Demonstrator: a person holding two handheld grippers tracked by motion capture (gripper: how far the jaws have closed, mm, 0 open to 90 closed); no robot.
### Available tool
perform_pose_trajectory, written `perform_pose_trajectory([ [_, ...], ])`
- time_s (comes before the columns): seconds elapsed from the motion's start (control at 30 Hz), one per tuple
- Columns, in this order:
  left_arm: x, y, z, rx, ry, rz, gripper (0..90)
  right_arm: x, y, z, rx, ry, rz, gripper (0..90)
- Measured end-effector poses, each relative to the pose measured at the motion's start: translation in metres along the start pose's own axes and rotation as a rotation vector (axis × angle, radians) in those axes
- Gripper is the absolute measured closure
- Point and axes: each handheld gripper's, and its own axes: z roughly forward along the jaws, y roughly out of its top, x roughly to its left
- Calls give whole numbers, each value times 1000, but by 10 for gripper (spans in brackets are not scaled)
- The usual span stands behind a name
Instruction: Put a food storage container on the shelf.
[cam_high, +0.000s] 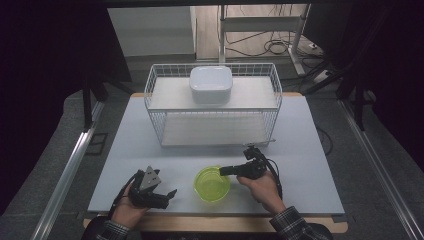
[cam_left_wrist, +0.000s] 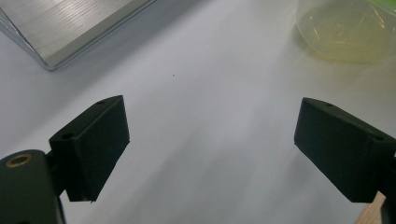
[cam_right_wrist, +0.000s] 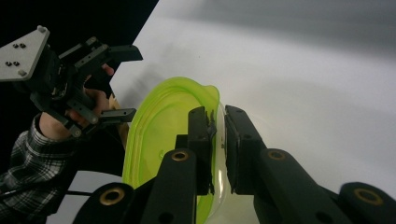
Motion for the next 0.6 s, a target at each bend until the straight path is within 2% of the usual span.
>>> perform_pose_trajectory([
  [0.2, 0, 0, 0, -1, 3, 3, 100, 3, 1, -1, -9, -2, -6, 824],
  [0.43, 2, 0, -2, -10, 8, -7, 99, 3, 5, -10, -58, 33, 21, 825],
  [0.6, 4, 0, -4, -34, 9, -33, 85, 8, 12, -20, -97, 45, 20, 825],
])
